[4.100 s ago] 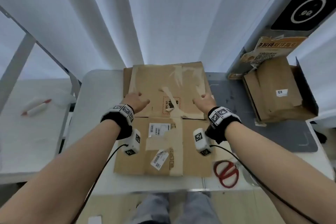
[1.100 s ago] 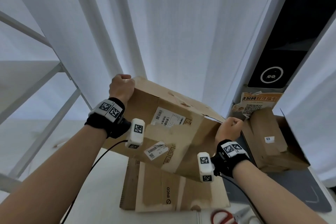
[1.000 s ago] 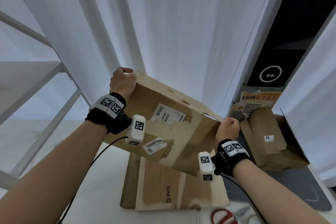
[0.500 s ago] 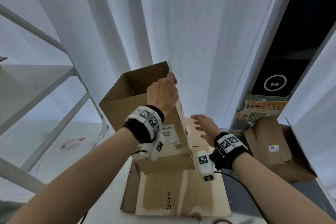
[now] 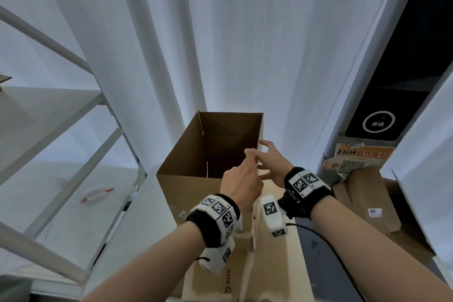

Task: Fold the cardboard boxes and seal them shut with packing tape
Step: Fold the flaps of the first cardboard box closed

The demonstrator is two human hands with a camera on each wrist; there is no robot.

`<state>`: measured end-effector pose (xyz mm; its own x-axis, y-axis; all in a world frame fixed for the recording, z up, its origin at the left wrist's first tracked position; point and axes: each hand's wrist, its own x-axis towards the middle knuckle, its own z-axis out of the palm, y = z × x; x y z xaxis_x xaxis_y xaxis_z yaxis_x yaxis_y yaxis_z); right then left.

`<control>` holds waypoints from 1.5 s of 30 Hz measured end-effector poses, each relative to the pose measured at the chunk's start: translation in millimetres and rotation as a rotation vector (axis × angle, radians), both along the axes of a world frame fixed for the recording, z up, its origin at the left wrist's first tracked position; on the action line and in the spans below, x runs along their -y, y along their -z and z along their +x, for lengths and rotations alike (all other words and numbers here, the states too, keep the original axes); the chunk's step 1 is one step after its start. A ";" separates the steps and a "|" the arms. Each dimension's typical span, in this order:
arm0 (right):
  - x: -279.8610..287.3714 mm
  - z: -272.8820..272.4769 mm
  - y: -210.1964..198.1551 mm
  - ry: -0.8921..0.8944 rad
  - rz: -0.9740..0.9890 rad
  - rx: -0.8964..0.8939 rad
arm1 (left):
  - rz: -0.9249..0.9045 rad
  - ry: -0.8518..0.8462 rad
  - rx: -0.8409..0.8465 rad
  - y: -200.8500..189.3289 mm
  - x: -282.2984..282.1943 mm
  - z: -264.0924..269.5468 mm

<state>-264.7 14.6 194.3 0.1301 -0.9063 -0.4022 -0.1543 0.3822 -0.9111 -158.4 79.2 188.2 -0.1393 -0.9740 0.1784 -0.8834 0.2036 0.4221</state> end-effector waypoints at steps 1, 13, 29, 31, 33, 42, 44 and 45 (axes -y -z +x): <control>1.5 1.7 -0.1 -0.004 0.013 -0.014 | 0.033 0.019 -0.028 -1.7 -0.5 2.2; 8.6 -0.9 3.9 -0.033 -0.079 -0.299 | 0.593 0.313 0.185 -29.7 39.2 113.5; 4.7 9.6 20.3 -0.008 -0.300 -0.726 | 0.484 0.032 0.366 -10.3 96.1 185.1; 4.5 9.6 21.3 -0.014 -0.311 -0.767 | 0.450 0.029 0.366 -7.1 96.3 183.9; 5.2 9.9 21.7 -0.020 -0.318 -0.839 | 0.433 0.024 0.398 -4.8 96.2 182.8; -1.2 12.1 11.8 -0.149 -0.366 -1.230 | 0.728 -0.016 0.608 -21.3 114.0 168.1; -0.4 12.6 8.3 -0.183 -0.403 -1.289 | 0.768 -0.037 0.723 -23.7 118.4 156.5; 0.7 14.3 6.9 -0.206 -0.422 -1.307 | 0.763 -0.051 0.794 -23.1 118.6 150.1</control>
<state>-250.4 13.9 187.4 0.0206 -0.9991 -0.0381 -0.9945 -0.0165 -0.1038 -8.2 -39.4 211.3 0.0952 -0.7983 -0.5947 -0.9590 0.0866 -0.2698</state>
